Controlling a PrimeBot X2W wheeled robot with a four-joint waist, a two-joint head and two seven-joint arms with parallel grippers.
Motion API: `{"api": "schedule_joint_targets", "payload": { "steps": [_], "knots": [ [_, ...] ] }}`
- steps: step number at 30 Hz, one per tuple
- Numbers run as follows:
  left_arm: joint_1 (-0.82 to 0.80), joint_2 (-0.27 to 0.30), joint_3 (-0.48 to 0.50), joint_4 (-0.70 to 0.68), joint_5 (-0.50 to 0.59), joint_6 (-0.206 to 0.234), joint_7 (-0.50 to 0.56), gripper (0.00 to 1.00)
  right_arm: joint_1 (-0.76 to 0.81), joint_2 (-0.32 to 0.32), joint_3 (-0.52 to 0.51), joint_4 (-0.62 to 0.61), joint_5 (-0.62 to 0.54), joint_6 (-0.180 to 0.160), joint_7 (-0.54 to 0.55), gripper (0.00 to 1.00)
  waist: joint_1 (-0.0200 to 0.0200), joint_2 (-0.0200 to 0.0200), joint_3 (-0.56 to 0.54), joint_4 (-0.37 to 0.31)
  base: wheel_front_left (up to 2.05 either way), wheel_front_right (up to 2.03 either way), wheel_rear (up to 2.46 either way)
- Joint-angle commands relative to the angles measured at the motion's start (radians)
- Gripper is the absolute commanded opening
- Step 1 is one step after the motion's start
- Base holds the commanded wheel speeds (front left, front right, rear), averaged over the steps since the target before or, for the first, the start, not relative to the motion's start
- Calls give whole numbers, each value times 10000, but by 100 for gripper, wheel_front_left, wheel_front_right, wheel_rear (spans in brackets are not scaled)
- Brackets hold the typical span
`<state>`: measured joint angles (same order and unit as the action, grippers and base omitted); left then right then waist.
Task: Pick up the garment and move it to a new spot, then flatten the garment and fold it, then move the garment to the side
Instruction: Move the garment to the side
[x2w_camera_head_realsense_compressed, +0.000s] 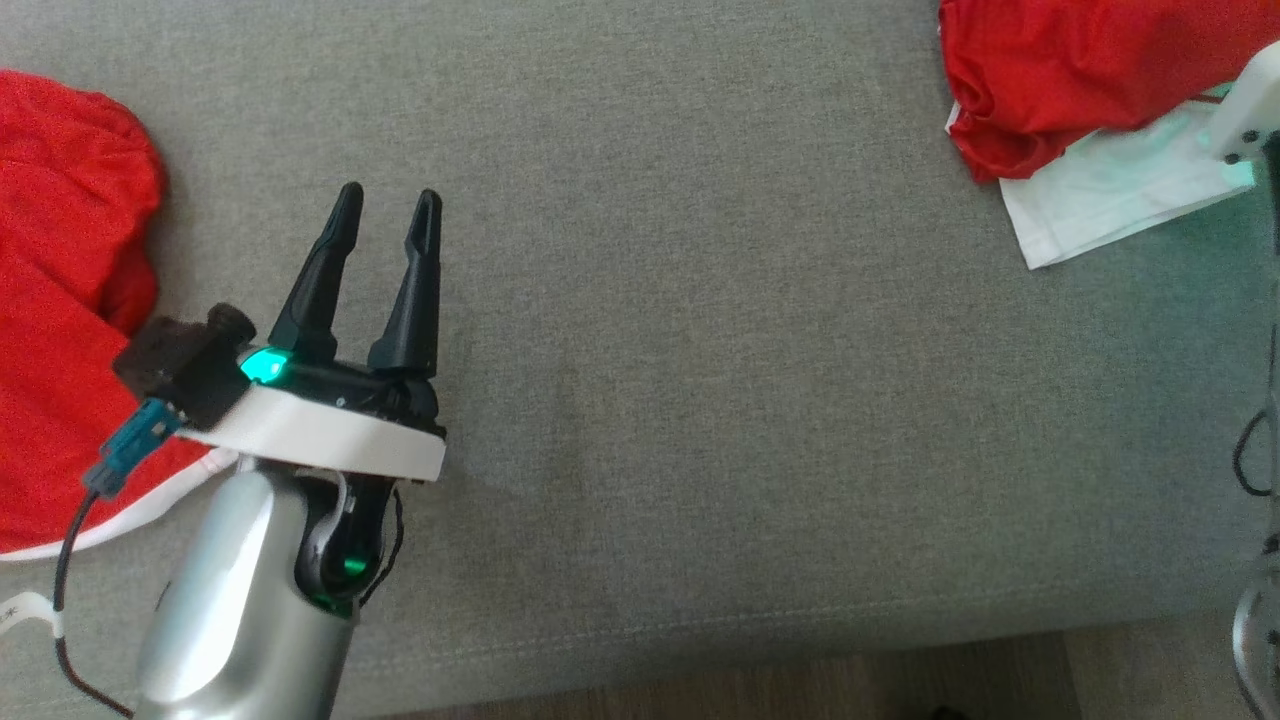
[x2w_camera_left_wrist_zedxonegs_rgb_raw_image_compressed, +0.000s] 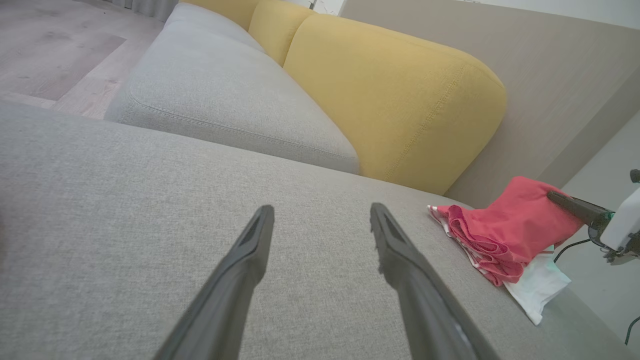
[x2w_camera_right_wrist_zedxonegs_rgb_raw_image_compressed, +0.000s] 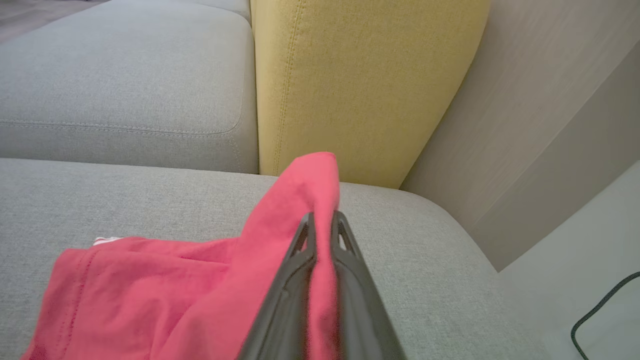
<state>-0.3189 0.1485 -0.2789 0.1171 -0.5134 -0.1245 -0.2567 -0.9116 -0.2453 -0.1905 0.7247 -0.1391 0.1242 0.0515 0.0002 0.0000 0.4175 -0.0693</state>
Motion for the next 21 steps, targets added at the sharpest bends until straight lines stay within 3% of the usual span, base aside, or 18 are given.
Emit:
{"api": "schedule_joint_targets", "payload": {
  "steps": [1, 2, 3, 4, 12, 21],
  "knots": [
    [-226, 251, 345, -368, -53, -61, -51, 100, -170, 29, -17, -426, -70, 65, -88, 0, -2, 0, -28, 6, 0, 0, 0],
    [-217, 259, 342, -351, -63, -61, -51, 100, -122, 96, -102, -431, -92, 65, -74, 11, -2, 0, -54, 14, 0, 0, 0],
    [-208, 260, 341, -329, -71, -61, -51, 100, -74, 178, -171, -452, -62, 65, -111, 41, -2, 0, -95, 24, 0, 0, 0],
    [-193, 253, 351, -303, -77, -61, -51, 100, -25, 270, -289, -431, 10, 65, -70, 97, -2, 0, -150, 28, 0, 0, 0],
    [46, 52, 376, -31, -81, -61, -51, 100, 262, 497, 32, -825, 50, 65, -276, 100, -2, 0, -862, 110, 0, 0, 0],
    [456, -435, 399, 381, -12, -61, -51, 100, 1341, 1056, 1154, -1854, 1155, 65, -914, 100, -2, 0, -2203, 732, 0, 0, 0]
  ]
}}
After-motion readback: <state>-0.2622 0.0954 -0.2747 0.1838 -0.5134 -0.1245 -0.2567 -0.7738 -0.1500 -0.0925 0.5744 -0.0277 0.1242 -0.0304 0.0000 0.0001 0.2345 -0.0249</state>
